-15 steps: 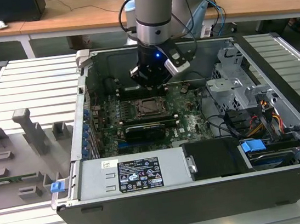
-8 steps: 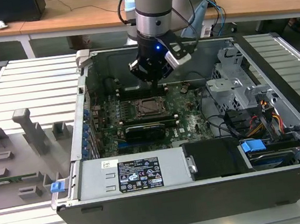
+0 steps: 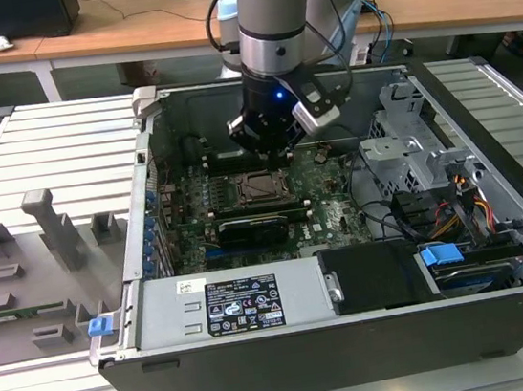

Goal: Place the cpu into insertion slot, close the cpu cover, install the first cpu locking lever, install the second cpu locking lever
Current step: 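Install the second cpu locking lever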

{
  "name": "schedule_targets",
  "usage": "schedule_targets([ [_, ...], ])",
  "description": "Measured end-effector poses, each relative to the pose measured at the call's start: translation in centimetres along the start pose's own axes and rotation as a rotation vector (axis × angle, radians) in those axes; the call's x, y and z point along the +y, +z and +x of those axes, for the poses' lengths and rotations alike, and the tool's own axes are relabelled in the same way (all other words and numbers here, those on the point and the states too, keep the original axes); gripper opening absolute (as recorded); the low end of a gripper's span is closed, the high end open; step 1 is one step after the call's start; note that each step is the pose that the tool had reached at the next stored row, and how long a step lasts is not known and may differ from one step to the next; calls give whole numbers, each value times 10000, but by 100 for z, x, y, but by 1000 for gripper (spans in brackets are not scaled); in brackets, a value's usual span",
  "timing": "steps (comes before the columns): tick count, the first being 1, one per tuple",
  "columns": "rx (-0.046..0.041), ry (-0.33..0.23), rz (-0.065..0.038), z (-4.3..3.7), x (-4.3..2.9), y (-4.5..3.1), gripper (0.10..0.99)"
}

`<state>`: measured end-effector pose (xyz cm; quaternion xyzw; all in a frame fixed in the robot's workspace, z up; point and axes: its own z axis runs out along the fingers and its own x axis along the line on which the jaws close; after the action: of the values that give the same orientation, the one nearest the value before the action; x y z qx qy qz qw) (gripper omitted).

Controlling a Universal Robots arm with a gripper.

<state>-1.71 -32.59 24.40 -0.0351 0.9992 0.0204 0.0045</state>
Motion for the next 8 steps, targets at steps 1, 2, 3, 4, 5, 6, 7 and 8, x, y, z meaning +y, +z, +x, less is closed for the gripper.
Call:
schedule_targets([
  [1, 1, -1, 1, 2, -35, -1, 106],
  [2, 0, -1, 1, 4, -60, -1, 106],
  [3, 0, -1, -1, 6, -84, -2, 106],
  [4, -1, -1, -14, 8, -114, -3, 106],
  [5, -2, 0, -23, 9, -133, -2, 106],
  [6, -3, 1, -36, 11, -162, 0, 106],
  [7, -3, -2, -48, 13, -191, 7, 106],
  [8, -1, -25, -55, 14, -205, 17, 106],
])
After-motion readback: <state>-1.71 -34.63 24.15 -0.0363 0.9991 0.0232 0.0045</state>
